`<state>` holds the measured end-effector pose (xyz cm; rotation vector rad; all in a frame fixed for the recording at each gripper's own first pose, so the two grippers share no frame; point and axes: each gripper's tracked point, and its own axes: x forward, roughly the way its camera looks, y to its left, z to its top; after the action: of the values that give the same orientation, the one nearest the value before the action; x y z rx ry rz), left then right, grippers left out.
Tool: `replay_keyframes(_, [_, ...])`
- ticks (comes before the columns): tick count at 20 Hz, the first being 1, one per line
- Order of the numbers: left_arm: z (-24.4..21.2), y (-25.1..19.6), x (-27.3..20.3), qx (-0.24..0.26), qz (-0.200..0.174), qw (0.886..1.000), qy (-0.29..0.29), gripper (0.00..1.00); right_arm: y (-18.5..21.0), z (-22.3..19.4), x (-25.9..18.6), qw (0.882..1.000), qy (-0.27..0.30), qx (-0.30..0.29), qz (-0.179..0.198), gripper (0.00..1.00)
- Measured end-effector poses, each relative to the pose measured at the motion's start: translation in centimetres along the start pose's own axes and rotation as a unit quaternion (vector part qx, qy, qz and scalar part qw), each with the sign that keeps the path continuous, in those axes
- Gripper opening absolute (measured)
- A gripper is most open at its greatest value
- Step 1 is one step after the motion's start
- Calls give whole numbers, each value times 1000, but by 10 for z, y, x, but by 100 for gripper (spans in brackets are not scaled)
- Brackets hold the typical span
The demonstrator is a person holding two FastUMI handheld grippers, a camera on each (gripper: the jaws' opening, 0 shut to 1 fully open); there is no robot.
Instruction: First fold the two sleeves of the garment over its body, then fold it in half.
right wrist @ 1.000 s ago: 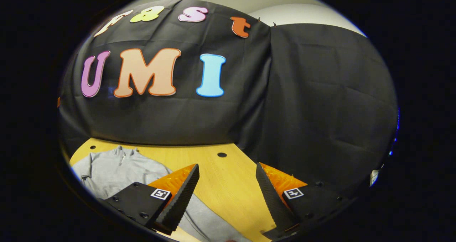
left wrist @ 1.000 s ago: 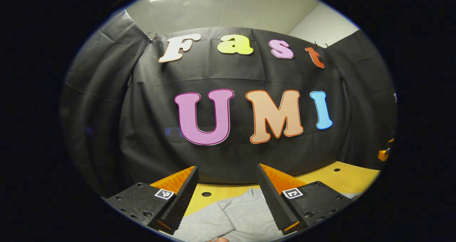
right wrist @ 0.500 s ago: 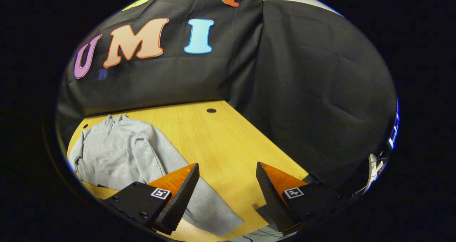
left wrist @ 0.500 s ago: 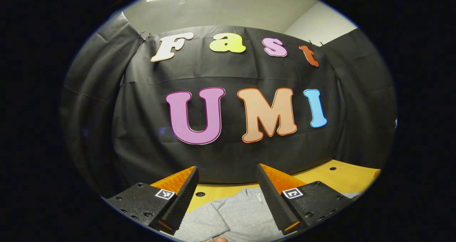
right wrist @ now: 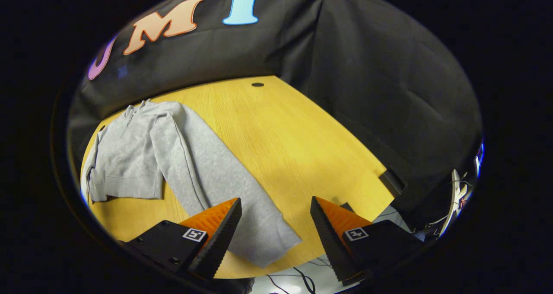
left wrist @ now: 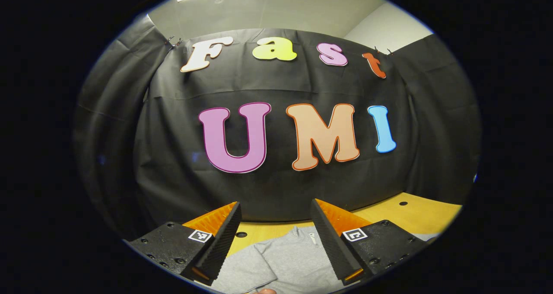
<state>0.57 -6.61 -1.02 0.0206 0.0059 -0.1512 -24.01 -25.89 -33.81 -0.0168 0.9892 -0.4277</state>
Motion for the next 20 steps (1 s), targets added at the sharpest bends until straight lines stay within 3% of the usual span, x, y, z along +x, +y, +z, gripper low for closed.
replay_keyframes(10, [-5,-3,3,3,0,1000,4,94,10,-46,9,997,73,-10,19,96])
replay_keyframes(12, [-4,0,4,3,3,1000,4,94,14,-47,11,997,77,0,26,90])
replay_keyframes(16, [-6,2,3,1,8,1000,6,94,18,-47,11,996,78,5,39,76])
replay_keyframes(17, [-7,2,3,1,8,1000,6,94,21,-46,11,996,76,3,44,61])
replay_keyframes(18, [-7,3,3,1,9,1000,7,94,25,-46,12,996,77,0,49,55])
replay_keyframes(19, [-5,3,3,0,9,1000,6,94,28,-45,13,996,77,-4,52,39])
replay_keyframes(20, [-5,3,2,0,9,1000,4,94,29,-45,13,996,78,-10,50,29])
